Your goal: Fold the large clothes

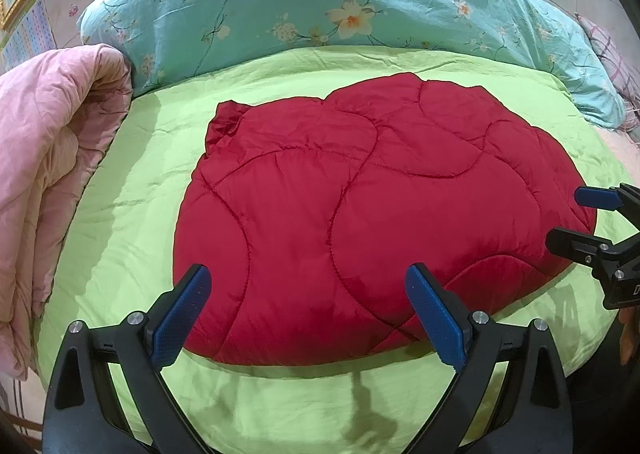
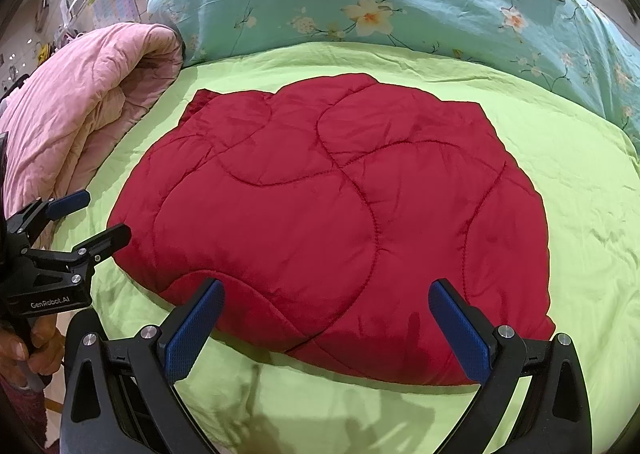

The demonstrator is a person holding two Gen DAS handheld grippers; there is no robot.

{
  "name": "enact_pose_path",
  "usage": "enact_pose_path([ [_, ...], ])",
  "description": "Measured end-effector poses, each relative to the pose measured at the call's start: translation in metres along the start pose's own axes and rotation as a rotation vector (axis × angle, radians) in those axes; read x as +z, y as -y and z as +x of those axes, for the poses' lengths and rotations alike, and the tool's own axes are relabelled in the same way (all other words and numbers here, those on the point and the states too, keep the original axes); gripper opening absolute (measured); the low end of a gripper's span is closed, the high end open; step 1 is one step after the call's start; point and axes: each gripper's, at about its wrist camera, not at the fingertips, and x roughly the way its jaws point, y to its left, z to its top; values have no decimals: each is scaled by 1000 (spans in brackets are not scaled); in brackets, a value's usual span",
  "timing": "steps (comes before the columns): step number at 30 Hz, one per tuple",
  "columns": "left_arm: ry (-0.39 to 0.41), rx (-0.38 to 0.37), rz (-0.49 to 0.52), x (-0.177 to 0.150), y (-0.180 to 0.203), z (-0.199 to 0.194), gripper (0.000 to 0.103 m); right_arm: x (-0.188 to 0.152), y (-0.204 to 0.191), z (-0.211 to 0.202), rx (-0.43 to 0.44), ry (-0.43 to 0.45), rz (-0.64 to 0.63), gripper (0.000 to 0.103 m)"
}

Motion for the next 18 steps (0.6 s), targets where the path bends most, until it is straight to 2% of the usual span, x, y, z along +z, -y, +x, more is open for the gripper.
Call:
enact_pose_path([
  [11, 0, -72, -9, 3, 2, 1, 98, 2, 5, 6, 19, -1, 7, 102],
  [18, 2, -99, -52, 7, -2, 4, 98, 4, 18, 4, 28, 19, 40, 102],
])
